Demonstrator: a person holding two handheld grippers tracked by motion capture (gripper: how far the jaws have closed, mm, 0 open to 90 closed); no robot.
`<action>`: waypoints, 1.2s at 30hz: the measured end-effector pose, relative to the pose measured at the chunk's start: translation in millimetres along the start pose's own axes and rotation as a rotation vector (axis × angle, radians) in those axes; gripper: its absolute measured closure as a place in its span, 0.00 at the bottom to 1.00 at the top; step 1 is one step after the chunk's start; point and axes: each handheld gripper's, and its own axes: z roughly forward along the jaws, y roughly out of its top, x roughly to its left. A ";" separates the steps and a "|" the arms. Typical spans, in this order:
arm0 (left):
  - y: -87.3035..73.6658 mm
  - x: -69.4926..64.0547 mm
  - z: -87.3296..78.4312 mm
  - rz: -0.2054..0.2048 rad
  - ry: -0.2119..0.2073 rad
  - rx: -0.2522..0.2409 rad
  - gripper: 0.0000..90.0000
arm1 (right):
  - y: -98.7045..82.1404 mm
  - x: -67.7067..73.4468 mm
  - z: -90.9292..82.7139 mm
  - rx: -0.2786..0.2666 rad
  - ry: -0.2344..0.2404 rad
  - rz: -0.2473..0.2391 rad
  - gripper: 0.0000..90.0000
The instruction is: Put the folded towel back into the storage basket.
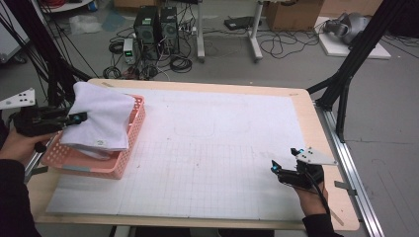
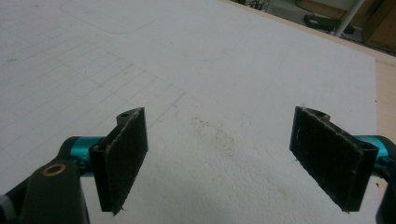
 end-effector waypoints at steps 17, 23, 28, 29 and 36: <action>-7.8 8.7 -18.1 -0.018 0.019 0.028 0.80 | -0.5 1.3 0.9 0.006 0.002 -0.004 0.20; -13.0 12.7 -28.6 -0.039 0.042 0.017 0.79 | -0.6 1.6 1.6 0.012 0.005 -0.006 0.20; -13.4 9.4 -17.0 -0.034 0.005 0.032 0.79 | -0.3 2.7 2.5 0.014 0.007 -0.007 0.20; -13.0 8.5 -13.5 -0.033 -0.009 0.032 0.79 | -0.1 3.0 2.5 0.014 0.006 -0.009 0.20; -14.8 11.0 5.3 -0.055 -0.041 0.057 0.79 | -0.1 3.1 2.7 0.013 0.007 -0.009 0.20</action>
